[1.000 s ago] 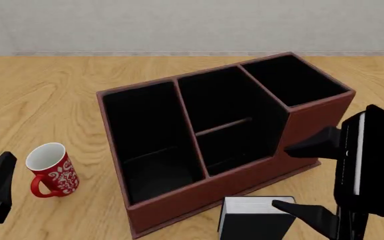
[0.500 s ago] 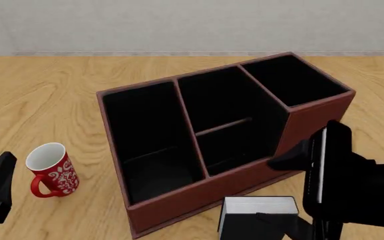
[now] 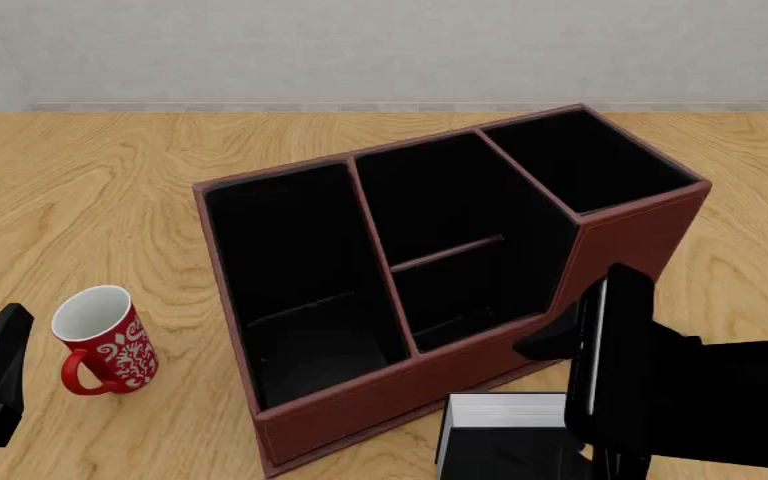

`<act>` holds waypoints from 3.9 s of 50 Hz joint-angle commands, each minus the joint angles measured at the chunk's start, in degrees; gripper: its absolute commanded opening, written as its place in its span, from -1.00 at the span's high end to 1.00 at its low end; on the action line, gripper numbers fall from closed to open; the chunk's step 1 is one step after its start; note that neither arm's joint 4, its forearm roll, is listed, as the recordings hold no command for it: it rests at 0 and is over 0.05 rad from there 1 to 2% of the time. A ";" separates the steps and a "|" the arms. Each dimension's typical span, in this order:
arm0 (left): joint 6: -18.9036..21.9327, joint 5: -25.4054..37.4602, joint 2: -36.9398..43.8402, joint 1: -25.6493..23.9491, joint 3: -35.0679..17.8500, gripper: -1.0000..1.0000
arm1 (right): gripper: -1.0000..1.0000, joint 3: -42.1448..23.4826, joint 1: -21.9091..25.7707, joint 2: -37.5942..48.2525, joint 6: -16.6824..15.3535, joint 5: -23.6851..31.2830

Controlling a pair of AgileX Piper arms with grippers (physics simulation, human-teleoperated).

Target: Pick up the book and place it in the right compartment of the caddy.

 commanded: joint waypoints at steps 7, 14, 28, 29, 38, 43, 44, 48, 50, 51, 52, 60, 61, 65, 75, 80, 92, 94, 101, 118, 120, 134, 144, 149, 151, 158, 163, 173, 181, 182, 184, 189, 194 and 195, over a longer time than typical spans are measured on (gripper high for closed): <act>0.00 0.00 0.00 0.00 0.00 -1.00 | -1.00 1.65 -0.09 2.25 1.62 -2.78; 0.00 0.00 0.00 0.00 0.00 -1.00 | -1.00 2.08 0.31 2.83 2.61 -3.49; 0.00 0.00 0.00 0.00 0.00 -1.00 | -1.00 3.75 0.44 4.74 4.10 -6.18; 0.00 0.00 0.00 0.00 0.00 -1.00 | -1.00 3.84 0.46 5.02 4.41 -6.45; 0.00 0.00 0.00 0.00 0.00 -1.00 | -1.00 5.06 -0.35 6.56 4.58 -8.56; 0.00 0.00 0.00 0.00 0.00 -1.00 | -1.00 5.63 -0.47 7.11 5.11 -9.51; 0.00 0.00 0.00 0.00 0.00 -1.00 | -1.00 5.64 -0.47 7.12 5.11 -9.51; 0.00 0.00 0.00 0.00 0.00 -1.00 | -1.00 6.17 -0.62 7.56 5.22 -10.25; 0.00 0.00 0.00 0.00 0.00 -1.00 | -1.00 6.37 -0.65 7.83 5.43 -10.61; 0.00 0.00 0.00 0.00 0.00 -1.00 | -1.00 6.39 -0.44 7.91 5.70 -10.69; 0.00 0.00 0.00 0.00 0.00 -1.00 | -1.00 6.54 -0.53 8.07 5.69 -10.99; 0.00 0.00 0.00 0.00 0.00 -1.00 | -1.00 7.05 0.44 9.08 7.04 -12.45; 0.00 0.00 0.00 0.00 0.00 -1.00 | -1.00 6.92 0.33 8.71 7.10 -12.41; 0.00 0.00 0.00 0.00 0.00 -1.00 | 1.00 7.02 1.19 8.66 7.62 -12.29; 0.00 0.00 0.00 0.00 0.00 -1.00 | 1.00 6.77 1.74 8.33 8.15 -12.04; 0.00 0.00 0.00 0.00 0.00 -1.00 | 1.00 6.57 2.18 8.25 8.39 -11.74; 0.00 0.00 0.00 0.00 0.00 -1.00 | 1.00 4.58 2.84 6.53 7.89 -8.54; 0.00 0.00 0.00 0.00 0.00 -1.00 | 1.00 4.21 2.66 6.23 7.52 -7.93; 0.00 0.00 0.00 0.00 0.00 -1.00 | 1.00 2.89 2.24 4.90 6.57 -5.57; 0.00 0.00 0.00 0.00 0.00 -1.00 | 1.00 -0.21 2.26 1.37 5.08 0.81; 0.00 0.00 0.00 0.00 0.00 -1.00 | 1.00 -0.45 2.27 1.05 4.98 1.36; 0.00 0.00 0.00 0.00 0.00 -1.00 | 1.00 -3.74 2.23 -2.70 3.83 7.92; 0.00 0.00 0.00 0.00 0.00 -1.00 | 1.00 -6.75 2.19 -4.22 3.04 11.77; 0.00 0.00 0.00 0.00 0.00 -1.00 | 1.00 -8.05 1.90 -4.63 2.53 13.21; 0.00 0.00 0.00 0.00 0.00 -1.00 | 1.00 -8.84 1.77 -4.85 2.30 14.03; 0.00 0.00 0.00 0.00 0.00 -1.00 | 1.00 -10.77 1.61 -5.52 1.47 15.73; 0.00 0.00 0.00 0.00 0.00 -1.00 | 1.00 -11.58 1.51 -5.63 0.95 16.51; 0.00 0.00 0.00 0.00 0.00 -1.00 | 1.00 -14.33 1.96 -6.21 0.55 18.46; 0.00 0.00 0.00 0.00 0.00 -1.00 | 1.00 -16.19 2.23 -6.63 0.12 19.81; 0.00 0.00 0.00 0.00 0.00 -1.00 | 1.00 -16.43 2.31 -6.60 0.10 19.98; 0.00 0.00 0.00 0.00 0.00 -1.00 | 1.00 -16.99 2.39 -6.56 -0.22 20.37; 0.00 0.00 0.00 0.00 0.00 -1.00 | 1.00 -18.46 2.35 -6.49 -0.79 21.25; 0.00 0.00 0.00 0.00 0.00 -1.00 | 1.00 -20.22 2.13 -6.47 -1.74 22.43; 0.00 0.00 0.00 0.00 0.00 -1.00 | 1.00 -20.94 2.08 -6.47 -2.03 22.87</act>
